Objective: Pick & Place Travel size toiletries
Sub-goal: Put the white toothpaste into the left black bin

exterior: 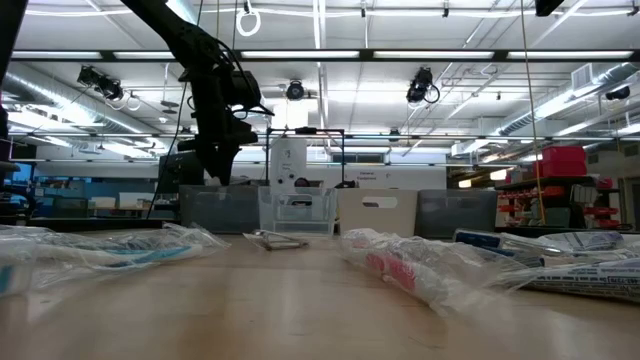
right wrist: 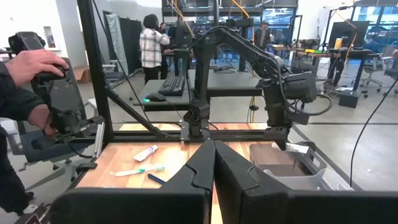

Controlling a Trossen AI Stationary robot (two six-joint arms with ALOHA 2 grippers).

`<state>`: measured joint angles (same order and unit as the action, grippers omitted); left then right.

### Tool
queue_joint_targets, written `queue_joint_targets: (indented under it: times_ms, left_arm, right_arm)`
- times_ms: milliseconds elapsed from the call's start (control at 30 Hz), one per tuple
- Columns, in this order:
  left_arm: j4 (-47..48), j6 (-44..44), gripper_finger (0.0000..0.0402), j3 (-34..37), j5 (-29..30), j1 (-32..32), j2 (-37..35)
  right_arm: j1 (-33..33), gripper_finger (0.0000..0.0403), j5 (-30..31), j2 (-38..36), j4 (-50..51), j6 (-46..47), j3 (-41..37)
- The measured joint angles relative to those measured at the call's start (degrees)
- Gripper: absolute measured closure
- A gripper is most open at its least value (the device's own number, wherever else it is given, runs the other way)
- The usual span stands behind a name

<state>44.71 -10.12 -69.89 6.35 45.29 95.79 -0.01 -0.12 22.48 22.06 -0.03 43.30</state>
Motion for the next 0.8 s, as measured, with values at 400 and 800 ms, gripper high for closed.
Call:
queue_joint_targets:
  times_ms: [400, 800]
  left_arm:
    - [-6.67, -0.01, 0.0319, 4.46, 0.33, -0.32, -0.02]
    - [-8.7, -0.21, 0.0318, 5.99, 0.24, -0.32, -0.02]
  right_arm:
    - [0.01, 0.0389, 0.0, 0.0, 0.0, 0.0, 0.01]
    - [0.0, 0.039, 0.0, 0.0, 0.0, 0.0, 0.01]
